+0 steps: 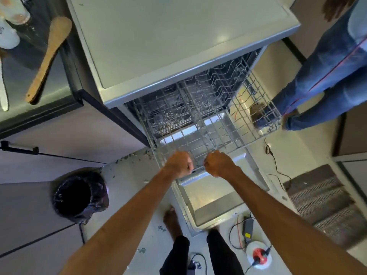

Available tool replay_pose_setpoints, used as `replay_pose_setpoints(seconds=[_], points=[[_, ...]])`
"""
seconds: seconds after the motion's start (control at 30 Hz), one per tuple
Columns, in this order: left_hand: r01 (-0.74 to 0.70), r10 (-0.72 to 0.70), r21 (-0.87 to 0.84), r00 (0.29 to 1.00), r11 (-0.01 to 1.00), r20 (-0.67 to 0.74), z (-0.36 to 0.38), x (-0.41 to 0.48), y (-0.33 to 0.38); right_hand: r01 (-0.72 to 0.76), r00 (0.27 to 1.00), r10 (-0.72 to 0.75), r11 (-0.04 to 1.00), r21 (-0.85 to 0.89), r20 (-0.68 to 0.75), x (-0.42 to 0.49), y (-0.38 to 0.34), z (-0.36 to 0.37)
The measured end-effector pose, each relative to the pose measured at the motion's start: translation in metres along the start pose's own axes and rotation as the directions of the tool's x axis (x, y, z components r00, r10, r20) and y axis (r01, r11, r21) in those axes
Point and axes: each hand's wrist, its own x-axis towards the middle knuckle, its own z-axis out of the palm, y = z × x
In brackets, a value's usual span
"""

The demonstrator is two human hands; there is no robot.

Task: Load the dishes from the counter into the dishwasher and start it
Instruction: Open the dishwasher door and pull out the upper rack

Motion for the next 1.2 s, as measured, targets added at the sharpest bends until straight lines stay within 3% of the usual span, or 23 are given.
replay_pose_setpoints(seconds=[0.2, 0.3, 0.47, 1.2], points=[[-0.027, 0.047, -0.088, 0.973, 0.996, 0.225, 0.048, -0.024, 0.015, -0.035, 0.991, 0.048, 0.994, -0.102, 0.127, -0.034, 0.012, 0.025], [0.021, 0.018, -0.141, 0.962, 0.99, 0.272, 0.083, -0.04, 0.023, -0.03, 0.977, 0.062, 0.987, -0.159, 0.205, -0.048, 0.02, 0.041], [0.038, 0.015, -0.203, 0.967, 0.979, 0.252, 0.11, -0.053, 0.032, -0.051, 0.965, 0.092, 0.985, -0.167, 0.245, -0.062, 0.033, 0.05], [0.015, 0.024, -0.183, 0.978, 0.983, 0.207, 0.117, -0.071, 0.032, -0.077, 0.961, 0.11, 0.987, -0.138, 0.255, -0.069, 0.039, 0.059]])
